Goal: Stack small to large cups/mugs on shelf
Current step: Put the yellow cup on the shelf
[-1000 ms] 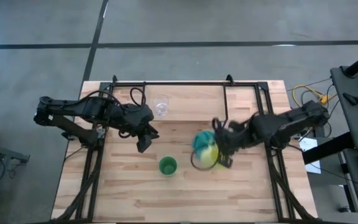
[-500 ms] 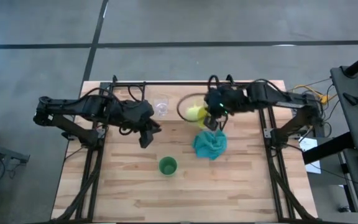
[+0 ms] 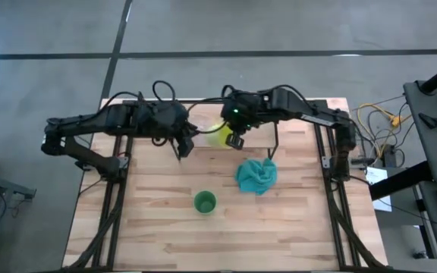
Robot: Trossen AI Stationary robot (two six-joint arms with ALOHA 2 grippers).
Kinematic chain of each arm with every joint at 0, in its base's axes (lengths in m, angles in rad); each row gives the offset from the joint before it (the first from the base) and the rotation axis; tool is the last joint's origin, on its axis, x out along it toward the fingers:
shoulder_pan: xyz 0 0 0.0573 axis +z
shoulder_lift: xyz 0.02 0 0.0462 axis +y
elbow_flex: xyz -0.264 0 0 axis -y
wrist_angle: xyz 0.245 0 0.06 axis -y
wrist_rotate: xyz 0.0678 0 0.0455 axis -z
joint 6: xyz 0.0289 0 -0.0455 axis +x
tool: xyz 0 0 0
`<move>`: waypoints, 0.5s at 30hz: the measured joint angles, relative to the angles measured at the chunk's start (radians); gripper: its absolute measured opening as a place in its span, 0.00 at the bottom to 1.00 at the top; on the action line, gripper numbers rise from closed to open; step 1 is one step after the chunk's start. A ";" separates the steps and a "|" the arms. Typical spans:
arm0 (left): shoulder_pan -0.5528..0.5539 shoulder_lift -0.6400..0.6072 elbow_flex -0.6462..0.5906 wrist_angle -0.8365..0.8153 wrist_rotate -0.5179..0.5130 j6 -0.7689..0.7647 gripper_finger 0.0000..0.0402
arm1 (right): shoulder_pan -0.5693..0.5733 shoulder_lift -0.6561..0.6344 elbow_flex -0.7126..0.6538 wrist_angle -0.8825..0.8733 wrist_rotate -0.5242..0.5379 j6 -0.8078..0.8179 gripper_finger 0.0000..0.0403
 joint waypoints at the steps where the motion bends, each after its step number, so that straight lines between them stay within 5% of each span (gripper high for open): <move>1: 0.009 0.000 0.000 0.000 -0.002 0.004 0.18 | 0.000 0.018 0.026 -0.035 -0.002 -0.010 0.02; 9: 0.037 0.001 0.000 0.000 0.002 0.128 0.18 | 0.021 0.058 0.144 -0.225 0.090 -0.150 0.02; 15: 0.043 0.021 0.000 0.009 0.091 0.286 0.18 | 0.037 -0.010 0.144 -0.213 -0.084 -0.276 0.02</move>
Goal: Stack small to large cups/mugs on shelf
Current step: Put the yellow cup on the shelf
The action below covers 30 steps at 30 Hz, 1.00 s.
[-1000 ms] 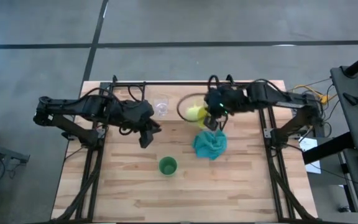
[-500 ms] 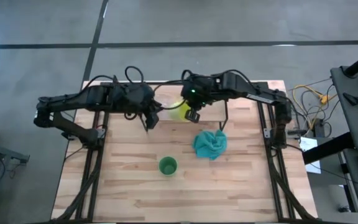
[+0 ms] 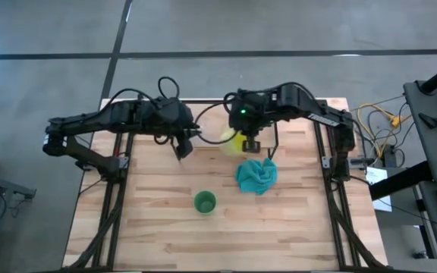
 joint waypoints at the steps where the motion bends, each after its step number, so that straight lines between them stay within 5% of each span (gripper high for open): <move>1: 0.002 0.002 0.000 0.009 0.013 0.012 0.18 | 0.004 -0.009 0.000 0.002 -0.040 -0.024 0.02; 7: 0.005 0.000 -0.001 0.144 0.095 0.027 0.18 | 0.063 -0.049 0.000 0.073 -0.158 -0.174 0.02; 18: 0.008 -0.006 0.000 0.222 0.433 0.019 0.18 | 0.139 -0.041 0.000 0.141 -0.163 -0.325 0.02; 30: 0.008 -0.006 0.000 0.226 0.488 0.014 0.18 | 0.155 -0.040 -0.001 0.254 -0.165 -0.394 0.02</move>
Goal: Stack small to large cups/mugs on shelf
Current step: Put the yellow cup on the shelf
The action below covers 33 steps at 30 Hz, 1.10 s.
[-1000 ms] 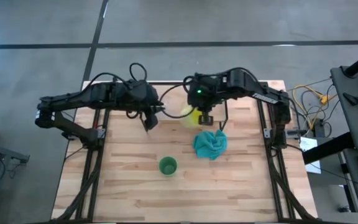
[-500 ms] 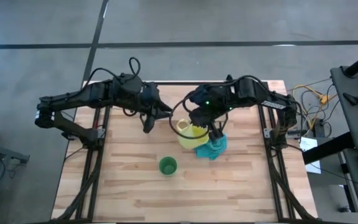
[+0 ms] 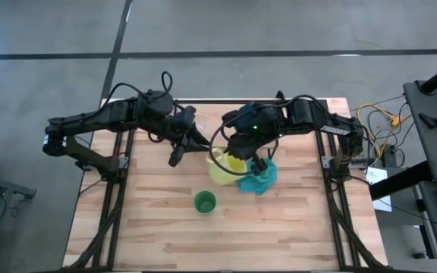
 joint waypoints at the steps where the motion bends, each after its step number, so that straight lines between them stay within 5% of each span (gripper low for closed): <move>1: 0.000 0.000 0.000 0.001 0.002 -0.001 0.18 | 0.000 0.000 0.000 0.008 -0.001 -0.001 0.02; 33: -0.001 0.014 -0.004 0.001 0.105 -0.075 0.18 | -0.001 0.001 0.000 0.023 0.005 -0.001 0.02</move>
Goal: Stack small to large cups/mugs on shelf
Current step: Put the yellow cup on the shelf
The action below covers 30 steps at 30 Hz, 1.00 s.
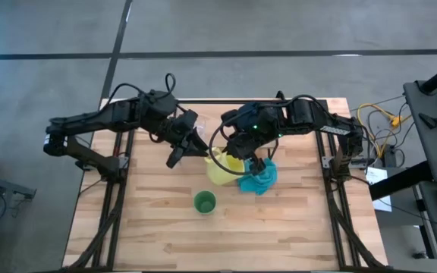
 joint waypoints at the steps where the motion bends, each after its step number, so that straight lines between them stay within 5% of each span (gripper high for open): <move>1: 0.000 0.007 0.000 0.001 -0.002 0.000 0.18 | 0.000 0.000 0.000 0.004 0.000 0.000 0.02; 30: 0.001 0.031 0.000 0.026 -0.006 0.029 0.18 | 0.000 0.000 -0.003 -0.041 -0.003 0.063 0.02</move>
